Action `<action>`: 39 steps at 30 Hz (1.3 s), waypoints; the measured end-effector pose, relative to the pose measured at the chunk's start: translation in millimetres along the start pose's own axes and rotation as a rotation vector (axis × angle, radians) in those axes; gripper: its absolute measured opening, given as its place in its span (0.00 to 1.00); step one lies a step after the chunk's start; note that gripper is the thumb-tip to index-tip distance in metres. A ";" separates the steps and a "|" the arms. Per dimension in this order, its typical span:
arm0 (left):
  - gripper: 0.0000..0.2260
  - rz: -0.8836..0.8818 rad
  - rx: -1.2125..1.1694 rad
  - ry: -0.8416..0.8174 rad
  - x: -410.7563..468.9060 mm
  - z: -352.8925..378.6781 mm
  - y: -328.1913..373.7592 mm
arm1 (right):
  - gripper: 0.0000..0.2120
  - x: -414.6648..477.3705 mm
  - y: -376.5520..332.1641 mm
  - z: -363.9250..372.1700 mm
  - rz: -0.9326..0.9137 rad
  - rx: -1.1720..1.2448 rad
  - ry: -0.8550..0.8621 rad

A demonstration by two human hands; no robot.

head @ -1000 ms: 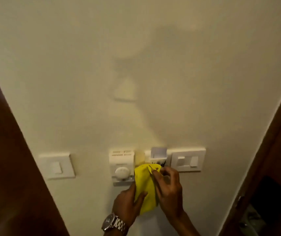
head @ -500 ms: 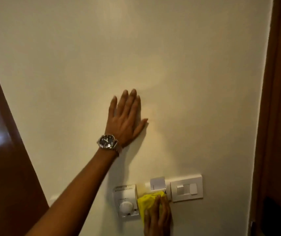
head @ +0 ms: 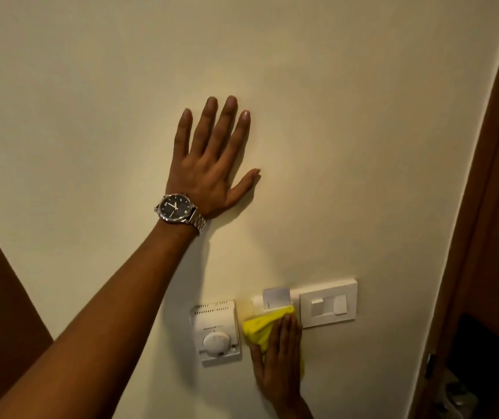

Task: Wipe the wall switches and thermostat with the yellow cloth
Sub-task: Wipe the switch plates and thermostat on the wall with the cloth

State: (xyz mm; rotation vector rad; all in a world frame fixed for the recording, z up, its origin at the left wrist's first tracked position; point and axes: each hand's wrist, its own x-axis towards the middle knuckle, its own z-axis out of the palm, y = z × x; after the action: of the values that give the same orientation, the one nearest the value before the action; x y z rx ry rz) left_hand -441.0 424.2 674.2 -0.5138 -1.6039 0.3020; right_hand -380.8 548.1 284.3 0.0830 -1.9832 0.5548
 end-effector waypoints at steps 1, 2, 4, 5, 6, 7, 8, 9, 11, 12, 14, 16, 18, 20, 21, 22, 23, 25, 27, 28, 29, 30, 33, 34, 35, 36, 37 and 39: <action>0.35 -0.004 0.004 0.001 0.4 0.9 -0.2 | 0.37 5.0 0.5 -0.6 0.019 0.014 -0.005; 0.35 -0.010 0.007 0.004 0.5 1.4 -0.2 | 0.38 6.8 1.5 -1.0 0.031 0.030 -0.005; 0.35 -0.016 -0.009 0.006 1.3 -1.1 -0.1 | 0.38 0.4 6.7 -5.6 0.011 0.050 -0.003; 0.35 -0.015 -0.009 0.004 1.5 -1.3 -0.6 | 0.38 -6.7 11.1 -8.0 -0.037 0.032 -0.004; 0.35 -0.013 -0.004 -0.003 0.6 -1.8 -0.5 | 0.38 -13.4 15.2 -9.8 -0.085 0.008 -0.004; 0.35 -0.013 -0.002 -0.007 0.8 -2.4 0.4 | 0.38 -14.7 18.2 -11.1 -0.106 -0.010 -0.001; 0.35 -0.016 -0.001 -0.007 0.3 -2.7 1.3 | 0.39 -12.3 18.7 -10.9 -0.102 -0.014 0.000; 0.35 -0.019 0.000 -0.002 -0.3 -2.5 1.6 | 0.39 -6.8 15.6 -10.9 -0.076 -0.001 -0.010; 0.35 -0.019 0.003 0.009 -1.2 0.2 1.3 | 0.40 5.2 6.4 -10.6 0.003 0.038 -0.032; 0.35 -0.021 0.009 0.011 -1.4 1.2 1.5 | 0.39 8.1 3.6 -10.6 0.022 0.039 -0.031; 0.35 -0.021 0.014 0.013 0.0 0.2 0.4 | 0.39 1.7 3.9 -11.9 0.002 0.023 -0.023; 0.35 -0.020 0.020 0.002 -0.4 -1.0 0.7 | 0.38 -16.4 11.3 -11.9 -0.051 -0.004 -0.019; 0.35 -0.020 0.022 -0.002 -1.1 -1.5 1.2 | 0.36 -22.1 14.0 -6.7 -0.066 -0.043 -0.005; 0.35 -0.018 0.032 0.007 -1.3 0.0 1.1 | 0.35 -9.1 6.5 -1.3 -0.044 -0.054 -0.032; 0.35 -0.017 0.041 0.013 -0.7 1.2 0.8 | 0.35 -0.2 1.0 -0.2 -0.042 -0.061 -0.046; 0.35 -0.015 0.048 0.015 -0.4 2.3 1.0 | 0.34 4.2 -2.3 1.2 -0.047 -0.063 -0.050; 0.36 -0.016 0.049 0.013 0.3 1.8 0.7 | 0.34 4.8 -3.0 0.8 -0.060 -0.062 -0.050; 0.36 -0.016 0.045 0.001 0.0 0.3 -0.1 | 0.32 -8.8 4.7 -1.6 -0.125 -0.065 -0.050; 0.35 -0.015 0.045 -0.009 -0.5 -2.6 0.3 | 0.31 -20.9 11.6 -2.5 -0.180 -0.090 -0.038; 0.35 -0.017 0.045 -0.011 -0.8 -3.1 0.9 | 0.31 -20.4 11.2 -1.2 -0.183 -0.098 -0.031; 0.35 -0.016 0.047 -0.009 -0.9 -2.8 1.2 | 0.31 -14.4 7.5 0.6 -0.168 -0.095 -0.031; 0.35 -0.013 0.053 -0.006 -1.5 -1.6 1.8 | 0.32 -6.8 1.9 1.6 -0.142 -0.087 -0.038; 0.36 -0.019 0.059 0.002 1.6 -0.7 1.1 | 0.32 7.0 -7.3 2.3 -0.123 -0.083 -0.031; 0.36 -0.017 0.053 -0.004 2.1 -1.3 1.2 | 0.32 0.0 -2.9 1.0 -0.151 -0.078 -0.037; 0.36 -0.013 0.059 -0.010 2.6 -1.8 0.6 | 0.32 -8.3 2.8 -0.1 -0.193 -0.086 -0.044; 0.36 -0.013 0.068 -0.016 2.6 -3.3 0.7 | 0.31 -15.3 7.1 -0.9 -0.223 -0.101 -0.049; 0.36 -0.016 0.064 -0.018 2.0 -4.5 1.4 | 0.31 -17.8 9.4 0.3 -0.224 -0.115 -0.050; 0.36 -0.015 0.066 -0.019 0.6 -4.3 1.7 | 0.31 -9.3 4.5 3.1 -0.170 -0.095 -0.045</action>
State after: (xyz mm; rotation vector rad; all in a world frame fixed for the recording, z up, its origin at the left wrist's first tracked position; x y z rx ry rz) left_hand -436.5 425.6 674.3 -0.4491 -1.6102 0.3484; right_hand -380.4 549.1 273.6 0.2047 -2.0203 0.3518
